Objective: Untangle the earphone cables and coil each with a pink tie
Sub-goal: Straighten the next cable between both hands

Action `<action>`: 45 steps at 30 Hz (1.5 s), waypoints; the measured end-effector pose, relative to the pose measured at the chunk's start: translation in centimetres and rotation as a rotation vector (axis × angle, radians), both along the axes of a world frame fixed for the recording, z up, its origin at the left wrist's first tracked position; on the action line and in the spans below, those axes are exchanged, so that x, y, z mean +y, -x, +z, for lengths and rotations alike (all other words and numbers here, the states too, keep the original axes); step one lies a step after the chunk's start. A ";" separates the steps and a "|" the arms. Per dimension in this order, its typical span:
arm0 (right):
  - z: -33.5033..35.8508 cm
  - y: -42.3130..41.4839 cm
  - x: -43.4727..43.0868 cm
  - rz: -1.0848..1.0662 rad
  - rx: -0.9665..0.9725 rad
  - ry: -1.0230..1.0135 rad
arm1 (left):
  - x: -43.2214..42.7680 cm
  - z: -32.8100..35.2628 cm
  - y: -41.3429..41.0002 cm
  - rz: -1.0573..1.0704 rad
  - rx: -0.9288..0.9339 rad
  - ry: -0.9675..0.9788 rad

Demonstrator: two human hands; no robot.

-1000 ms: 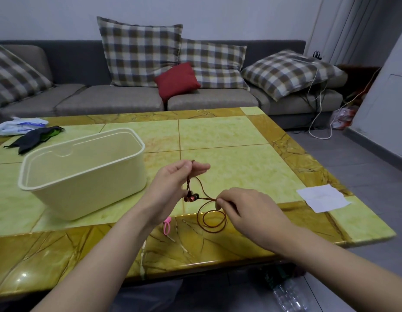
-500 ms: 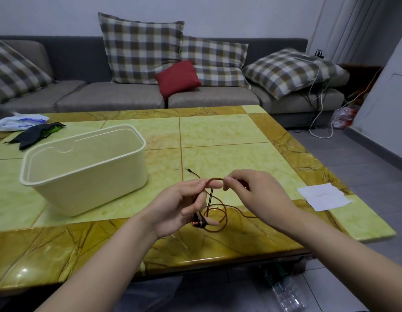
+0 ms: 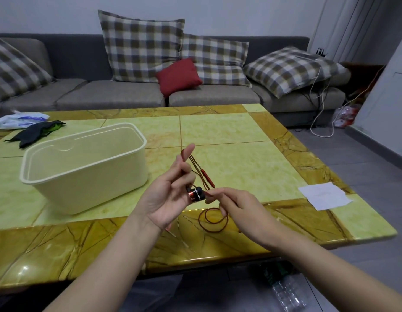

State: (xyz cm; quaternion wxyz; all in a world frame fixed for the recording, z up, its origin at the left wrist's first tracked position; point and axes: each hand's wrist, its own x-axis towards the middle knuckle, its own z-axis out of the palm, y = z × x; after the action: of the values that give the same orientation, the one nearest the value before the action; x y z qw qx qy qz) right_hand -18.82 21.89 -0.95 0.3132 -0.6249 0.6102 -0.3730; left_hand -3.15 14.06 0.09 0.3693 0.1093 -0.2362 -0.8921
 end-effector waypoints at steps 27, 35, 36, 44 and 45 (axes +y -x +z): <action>2.3 2.0 -0.8 -0.037 0.362 0.075 | 1.8 0.7 0.2 -0.111 -0.431 0.239; -1.0 0.9 -0.1 -0.016 0.259 -0.027 | 1.4 0.9 0.2 -0.057 -0.224 0.096; -1.1 0.9 -0.1 -0.010 0.247 -0.040 | 1.3 0.8 0.2 -0.038 -0.221 0.074; -0.9 0.2 0.1 0.063 0.288 -0.057 | 0.1 1.4 0.7 0.189 -0.283 0.099; -0.8 0.1 0.0 0.063 0.297 -0.052 | -0.1 1.2 0.6 0.222 -0.365 0.185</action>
State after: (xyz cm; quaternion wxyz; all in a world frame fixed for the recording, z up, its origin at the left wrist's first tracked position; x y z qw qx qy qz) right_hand -18.95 21.93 -1.72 0.2468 -0.6837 0.6395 -0.2505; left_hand -3.77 13.96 1.31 0.4247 0.2597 -0.3662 -0.7862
